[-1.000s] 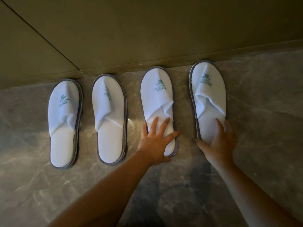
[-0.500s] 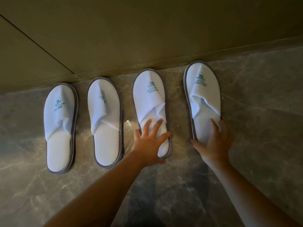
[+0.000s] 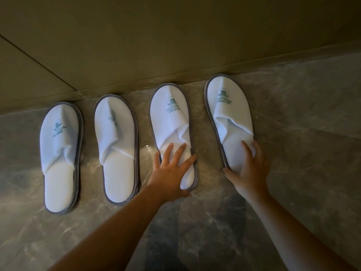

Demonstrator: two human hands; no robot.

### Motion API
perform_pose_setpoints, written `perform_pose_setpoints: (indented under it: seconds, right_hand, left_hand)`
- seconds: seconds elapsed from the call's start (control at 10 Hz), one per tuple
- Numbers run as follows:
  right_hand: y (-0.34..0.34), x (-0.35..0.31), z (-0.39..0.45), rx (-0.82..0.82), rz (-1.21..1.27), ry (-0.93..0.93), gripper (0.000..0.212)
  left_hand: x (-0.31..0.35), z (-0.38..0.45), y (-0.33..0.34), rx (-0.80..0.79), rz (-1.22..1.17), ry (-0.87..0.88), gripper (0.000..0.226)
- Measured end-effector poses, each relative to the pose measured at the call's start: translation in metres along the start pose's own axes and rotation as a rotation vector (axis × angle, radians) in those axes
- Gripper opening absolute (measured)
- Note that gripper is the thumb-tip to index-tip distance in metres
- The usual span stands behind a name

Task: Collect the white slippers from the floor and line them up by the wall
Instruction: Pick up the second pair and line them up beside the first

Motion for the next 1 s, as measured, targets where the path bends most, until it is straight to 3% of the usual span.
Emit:
perform_pose_setpoints:
  seconds: [0.8, 0.9, 1.0]
  right_hand:
    - [0.003, -0.008, -0.004, -0.022, -0.046, 0.015, 0.085]
    - [-0.027, -0.039, -0.01, 0.091, 0.084, -0.121, 0.073]
    - [-0.083, -0.07, -0.034, 0.148, 0.299, -0.361, 0.05]
  left_hand:
    - [-0.003, -0.004, -0.003, -0.004, -0.016, -0.019, 0.097]
    - [0.004, -0.009, -0.026, -0.001, -0.082, 0.0, 0.094]
    - [0.023, -0.041, -0.064, 0.005, -0.306, 0.11, 0.079]
Point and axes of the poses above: each hand's wrist, its own z-axis towards the middle knuckle, its own y-axis out of the palm, x = y × z, the point moved 8 cm from there along z, towards the middle knuckle, and after that the axes turned 1 degree about z, right-handed, at the moved point
